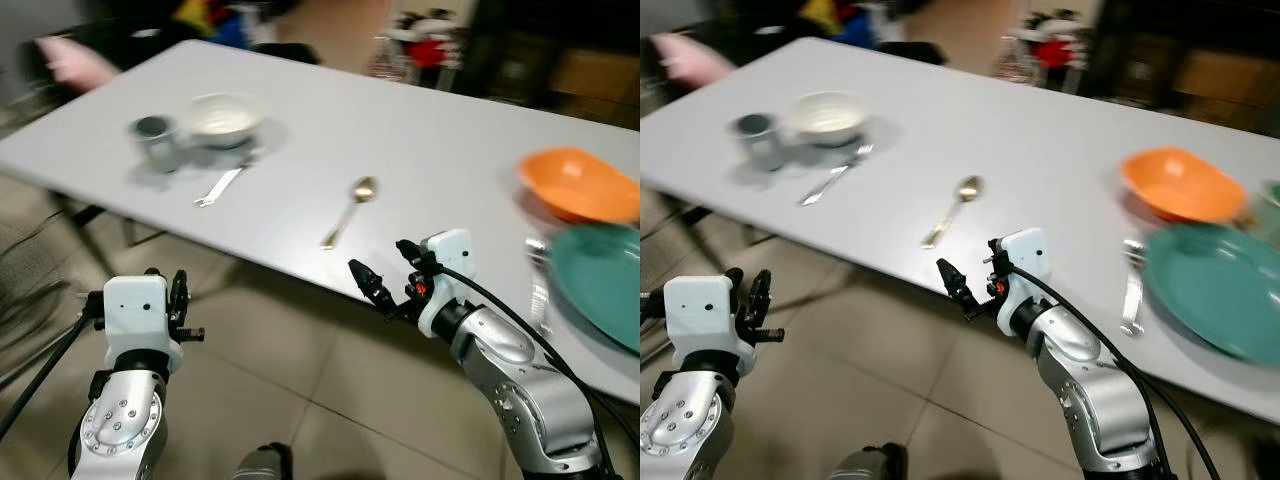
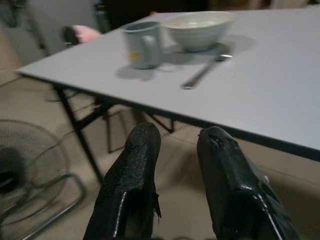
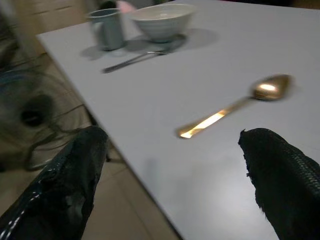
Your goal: Setting the table
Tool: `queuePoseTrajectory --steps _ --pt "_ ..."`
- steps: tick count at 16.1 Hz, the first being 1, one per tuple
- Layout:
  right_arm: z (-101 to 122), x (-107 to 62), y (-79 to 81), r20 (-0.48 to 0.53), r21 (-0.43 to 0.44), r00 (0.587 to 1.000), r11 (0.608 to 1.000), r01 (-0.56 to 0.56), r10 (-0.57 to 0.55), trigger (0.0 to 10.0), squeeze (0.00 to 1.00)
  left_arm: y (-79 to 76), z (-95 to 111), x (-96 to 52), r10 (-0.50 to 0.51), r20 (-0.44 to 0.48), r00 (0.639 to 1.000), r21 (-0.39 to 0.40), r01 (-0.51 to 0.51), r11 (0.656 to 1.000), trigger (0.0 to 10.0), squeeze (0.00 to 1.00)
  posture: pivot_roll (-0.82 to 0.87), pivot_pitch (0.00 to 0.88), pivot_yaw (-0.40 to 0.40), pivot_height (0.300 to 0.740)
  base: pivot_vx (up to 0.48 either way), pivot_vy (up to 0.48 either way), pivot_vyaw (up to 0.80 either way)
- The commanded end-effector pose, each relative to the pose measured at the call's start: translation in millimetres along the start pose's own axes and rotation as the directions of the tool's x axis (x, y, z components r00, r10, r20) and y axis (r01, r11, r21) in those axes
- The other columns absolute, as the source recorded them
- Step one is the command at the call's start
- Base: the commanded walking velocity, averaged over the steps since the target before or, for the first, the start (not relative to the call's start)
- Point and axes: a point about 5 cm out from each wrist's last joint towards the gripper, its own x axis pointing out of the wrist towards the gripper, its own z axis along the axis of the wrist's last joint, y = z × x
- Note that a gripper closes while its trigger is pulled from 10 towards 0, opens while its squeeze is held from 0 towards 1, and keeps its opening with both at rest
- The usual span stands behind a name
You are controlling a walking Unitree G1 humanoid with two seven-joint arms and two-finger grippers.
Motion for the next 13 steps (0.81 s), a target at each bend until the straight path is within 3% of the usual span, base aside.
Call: queuePoseTrajectory --steps 1,4,13 --pt "0.0 1.1 -1.6 0.003 -0.002 1.000 1.000 0.002 -0.002 10.0 0.00 -2.1 5.6 2.2 0.000 0.010 1.000 0.009 -0.001 1.000 10.0 0.00 -0.07 0.000 0.028 0.740 0.000 0.000 0.80" --pt "-0.3 4.9 -0.2 0.003 0.003 1.000 1.000 -0.006 0.006 10.0 0.00 0.5 7.8 5.3 0.001 -0.007 1.000 0.007 -0.001 1.000 10.0 0.00 -0.07 0.000 0.033 0.740 0.000 0.000 0.80" --pt "-1.9 10.8 -0.9 0.021 0.060 0.999 0.997 0.043 -0.044 10.0 0.00 4.4 10.4 4.6 0.006 -0.021 1.000 0.034 -0.005 0.999 10.0 0.00 -0.05 0.000 0.019 0.740 0.000 0.320 0.80"
